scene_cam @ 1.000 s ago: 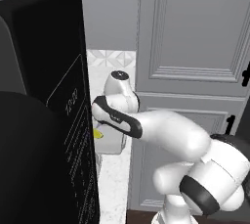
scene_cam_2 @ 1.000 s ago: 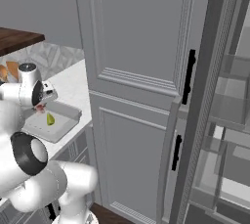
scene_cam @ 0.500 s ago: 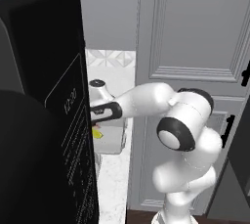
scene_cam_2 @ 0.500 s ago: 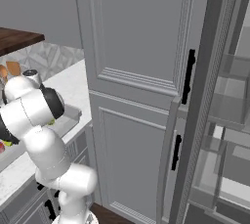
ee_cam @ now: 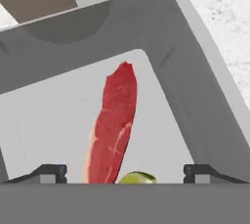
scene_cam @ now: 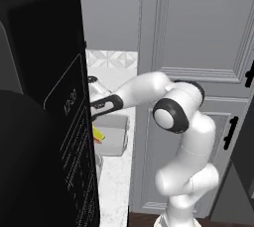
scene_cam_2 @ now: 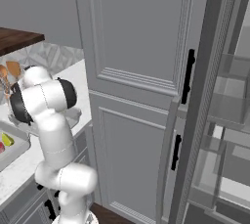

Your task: Place one lemon wedge and one steak in each tupperware on the nearby counter, to pack two identical lunches.

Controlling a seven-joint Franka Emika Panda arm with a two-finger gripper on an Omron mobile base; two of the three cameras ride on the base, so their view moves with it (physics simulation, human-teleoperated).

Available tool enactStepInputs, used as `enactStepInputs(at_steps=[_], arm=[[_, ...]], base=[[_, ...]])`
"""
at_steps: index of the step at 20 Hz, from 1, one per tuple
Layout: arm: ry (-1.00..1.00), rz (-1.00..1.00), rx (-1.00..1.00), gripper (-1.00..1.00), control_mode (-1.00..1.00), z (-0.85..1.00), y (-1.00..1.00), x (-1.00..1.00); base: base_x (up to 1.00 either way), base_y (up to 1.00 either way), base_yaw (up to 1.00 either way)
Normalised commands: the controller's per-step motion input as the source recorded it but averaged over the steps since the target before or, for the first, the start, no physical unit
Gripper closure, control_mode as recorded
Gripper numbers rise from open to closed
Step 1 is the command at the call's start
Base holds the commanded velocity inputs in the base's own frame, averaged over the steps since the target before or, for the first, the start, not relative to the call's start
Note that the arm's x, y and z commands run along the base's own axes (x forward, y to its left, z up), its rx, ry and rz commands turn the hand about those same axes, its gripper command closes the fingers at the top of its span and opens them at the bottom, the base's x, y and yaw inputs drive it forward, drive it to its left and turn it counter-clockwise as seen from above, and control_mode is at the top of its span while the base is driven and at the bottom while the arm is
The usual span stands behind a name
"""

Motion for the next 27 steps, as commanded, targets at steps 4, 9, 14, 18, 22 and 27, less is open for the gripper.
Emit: enactStepInputs(at_steps=[4,9,14,18,22,27], arm=[[-0.03,0.0,0.01,-1.0,-1.0,0.85,-0.43,-1.0],[-0.21,0.0,0.11,-1.0,-1.0,0.96,-0.99,-1.0],[-0.39,0.0,0.21,-1.0,-1.0,0.94,-1.0,-1.0],[-0.44,0.0,0.18,-1.0,-1.0,0.97,-0.98,-1.0],[-0.58,0.0,0.14,-1.0,-1.0,1.0,-1.0,-1.0],[-0.52,-0.01,0.2,-1.0,-1.0,1.0,-0.9,-1.0]], base=[[0.0,0.0,0.0],[0.0,0.0,0.0],[0.0,0.0,0.0],[0.0,0.0,0.0],[0.0,0.0,0.0],[0.0,0.0,0.0]])
